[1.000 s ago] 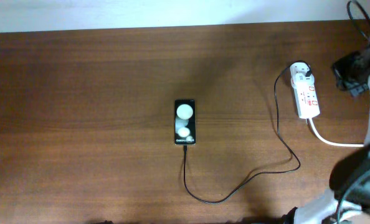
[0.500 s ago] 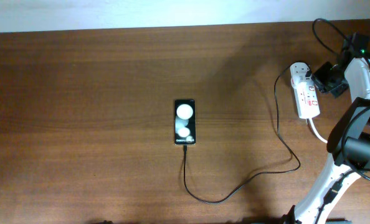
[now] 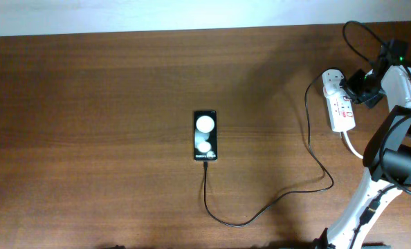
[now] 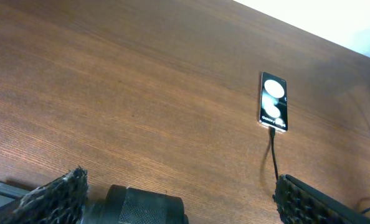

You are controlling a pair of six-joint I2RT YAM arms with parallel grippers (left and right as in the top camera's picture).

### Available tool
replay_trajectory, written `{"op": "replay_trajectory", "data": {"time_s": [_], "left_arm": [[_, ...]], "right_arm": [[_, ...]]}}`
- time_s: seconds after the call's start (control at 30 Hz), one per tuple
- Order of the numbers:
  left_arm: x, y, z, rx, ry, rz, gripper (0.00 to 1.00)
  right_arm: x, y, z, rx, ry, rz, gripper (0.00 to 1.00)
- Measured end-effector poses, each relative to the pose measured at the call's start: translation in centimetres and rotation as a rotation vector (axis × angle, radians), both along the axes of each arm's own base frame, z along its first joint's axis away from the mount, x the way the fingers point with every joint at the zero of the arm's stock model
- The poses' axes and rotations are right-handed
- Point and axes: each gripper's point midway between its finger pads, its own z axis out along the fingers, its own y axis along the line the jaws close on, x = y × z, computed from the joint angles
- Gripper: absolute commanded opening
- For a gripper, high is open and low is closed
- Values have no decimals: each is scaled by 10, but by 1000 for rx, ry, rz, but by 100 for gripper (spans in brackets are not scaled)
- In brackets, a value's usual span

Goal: Plug charger to phone and switch on socket
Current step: 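Press the orange socket switch down with the right gripper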

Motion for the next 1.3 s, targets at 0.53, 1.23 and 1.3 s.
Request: {"op": "replay_trajectory", "data": {"time_s": [0.53, 1.23, 1.3], "left_arm": [[0, 0, 0, 0, 0, 0, 99], [0, 0, 0, 0, 0, 0, 99], [0, 0, 0, 0, 0, 0, 99]], "right_arm": [[-3, 6, 1, -80, 55, 42, 4], [-3, 9, -1, -141, 74, 53, 4], [-4, 10, 0, -158, 83, 56, 4]]}}
